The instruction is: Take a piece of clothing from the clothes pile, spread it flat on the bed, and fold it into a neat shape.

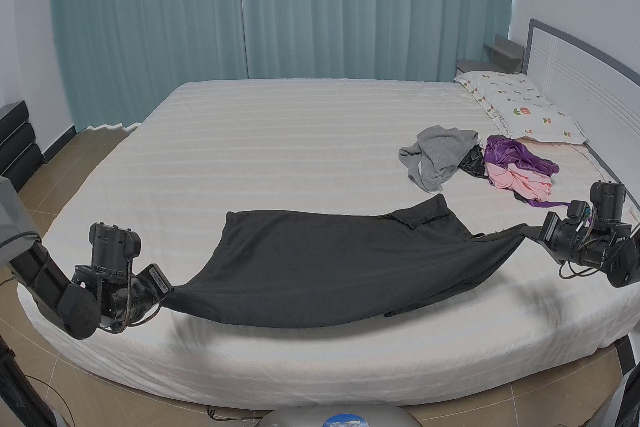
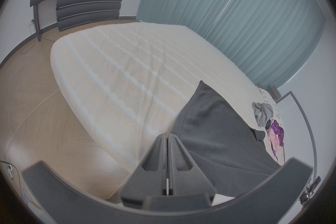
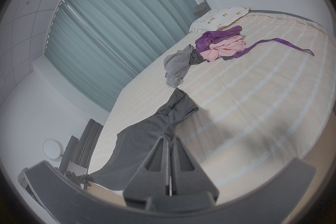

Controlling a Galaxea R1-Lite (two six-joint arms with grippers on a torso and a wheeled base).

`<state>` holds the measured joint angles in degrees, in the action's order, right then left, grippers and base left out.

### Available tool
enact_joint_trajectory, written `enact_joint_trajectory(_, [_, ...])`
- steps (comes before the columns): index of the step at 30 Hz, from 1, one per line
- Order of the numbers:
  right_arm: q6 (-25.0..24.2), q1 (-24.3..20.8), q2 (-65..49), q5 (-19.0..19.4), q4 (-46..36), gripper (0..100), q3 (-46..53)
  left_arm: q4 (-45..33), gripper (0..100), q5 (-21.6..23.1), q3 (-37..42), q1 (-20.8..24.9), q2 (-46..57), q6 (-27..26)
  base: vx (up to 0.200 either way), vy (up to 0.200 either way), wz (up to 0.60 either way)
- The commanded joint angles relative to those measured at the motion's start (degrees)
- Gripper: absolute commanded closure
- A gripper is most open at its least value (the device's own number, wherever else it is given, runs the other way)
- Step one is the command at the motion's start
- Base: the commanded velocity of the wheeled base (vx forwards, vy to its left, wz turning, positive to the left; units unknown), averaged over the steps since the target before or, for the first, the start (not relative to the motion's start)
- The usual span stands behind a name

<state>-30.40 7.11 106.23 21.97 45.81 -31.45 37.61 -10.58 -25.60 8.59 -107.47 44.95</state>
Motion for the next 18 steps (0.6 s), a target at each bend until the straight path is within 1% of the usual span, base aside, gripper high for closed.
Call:
enact_joint_trajectory(1, [-0.2,-2.4,8.4,-0.4,-0.9,100,-6.4,1.2,100,1.6,-4.5,0.1,-8.6,2.3,0.000,0.000,0.00])
enact_joint_trajectory(2, [-0.2,-2.5,8.6,-0.4,-0.9,100,-6.6,1.2,100,1.6,-4.6,0.0,-8.9,2.4,0.000,0.000,0.00])
enact_joint_trajectory(3, [-0.4,-3.2,11.2,-1.1,-0.8,100,-9.1,2.5,100,1.6,-6.4,0.0,-10.7,5.0,0.000,0.000,0.00])
enact_joint_trajectory(4, [-0.4,-3.2,11.2,-1.1,-0.8,100,-9.1,2.5,100,1.6,-6.4,0.0,-10.7,5.0,0.000,0.000,0.00])
enact_joint_trajectory(5, [-2.0,-4.6,15.2,-2.6,-0.7,100,-13.3,4.8,100,1.4,-8.2,-0.1,-12.9,7.9,0.000,0.000,0.00])
enact_joint_trajectory(6, [-3.2,-5.1,17.0,-3.6,-0.6,100,-15.7,5.8,100,1.4,-8.8,-0.2,-13.9,8.6,0.000,0.000,0.00])
enact_joint_trajectory(8, [-5.0,-5.6,20.3,-5.4,-0.8,100,-20.8,7.6,100,1.1,-9.3,-0.8,-15.0,9.0,0.000,0.000,0.00])
enact_joint_trajectory(13, [-5.4,-5.8,27.2,-8.1,-1.4,100,-29.9,10.0,100,0.6,-9.4,-2.8,-15.3,9.1,0.000,0.000,0.00])
enact_joint_trajectory(18, [-5.5,-6.8,32.6,-8.4,-1.5,100,-34.8,10.6,100,0.7,-9.9,-3.0,-17.3,9.3,0.000,0.000,0.00])
